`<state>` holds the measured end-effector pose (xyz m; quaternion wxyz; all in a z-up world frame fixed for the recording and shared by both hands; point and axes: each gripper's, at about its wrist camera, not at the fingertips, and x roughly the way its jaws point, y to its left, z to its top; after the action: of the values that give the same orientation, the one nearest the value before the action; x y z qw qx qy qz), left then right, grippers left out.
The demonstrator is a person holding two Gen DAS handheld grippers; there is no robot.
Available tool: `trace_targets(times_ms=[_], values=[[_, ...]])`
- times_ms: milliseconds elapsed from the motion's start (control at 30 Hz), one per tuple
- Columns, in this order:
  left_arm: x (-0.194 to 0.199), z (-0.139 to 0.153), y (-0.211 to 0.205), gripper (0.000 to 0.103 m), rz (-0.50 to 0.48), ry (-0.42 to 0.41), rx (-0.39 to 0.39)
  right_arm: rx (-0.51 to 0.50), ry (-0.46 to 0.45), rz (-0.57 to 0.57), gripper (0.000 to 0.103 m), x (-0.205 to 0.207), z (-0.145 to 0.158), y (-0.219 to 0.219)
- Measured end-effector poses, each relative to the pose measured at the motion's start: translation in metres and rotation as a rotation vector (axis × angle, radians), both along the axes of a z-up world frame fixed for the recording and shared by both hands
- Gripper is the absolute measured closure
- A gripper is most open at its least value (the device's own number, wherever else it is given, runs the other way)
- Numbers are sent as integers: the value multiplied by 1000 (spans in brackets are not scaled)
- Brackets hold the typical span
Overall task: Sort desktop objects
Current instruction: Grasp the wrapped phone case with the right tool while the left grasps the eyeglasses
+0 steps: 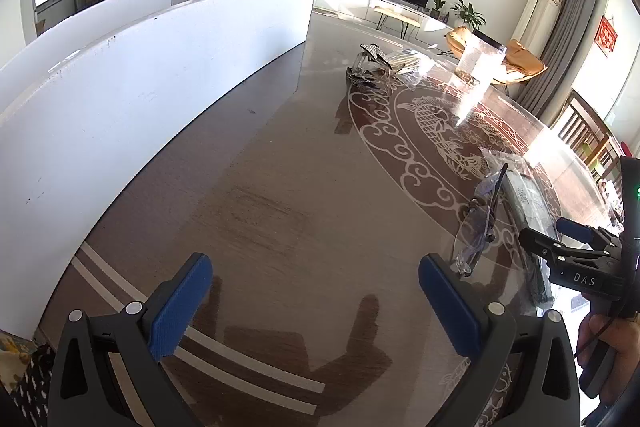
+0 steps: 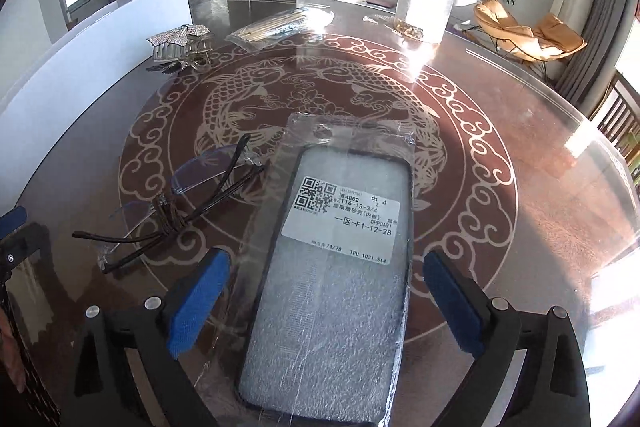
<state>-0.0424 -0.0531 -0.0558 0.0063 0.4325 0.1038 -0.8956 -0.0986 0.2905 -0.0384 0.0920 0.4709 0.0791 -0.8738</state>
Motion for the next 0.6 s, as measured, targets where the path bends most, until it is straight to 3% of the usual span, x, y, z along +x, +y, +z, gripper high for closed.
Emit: trace_targets(times_ms=[200, 600], values=[[2, 2, 1, 0, -9, 11, -5, -50, -2, -9, 0, 2, -11, 7], [3, 3, -3, 0, -24, 19, 78, -52, 26, -16, 0, 3, -11, 6]])
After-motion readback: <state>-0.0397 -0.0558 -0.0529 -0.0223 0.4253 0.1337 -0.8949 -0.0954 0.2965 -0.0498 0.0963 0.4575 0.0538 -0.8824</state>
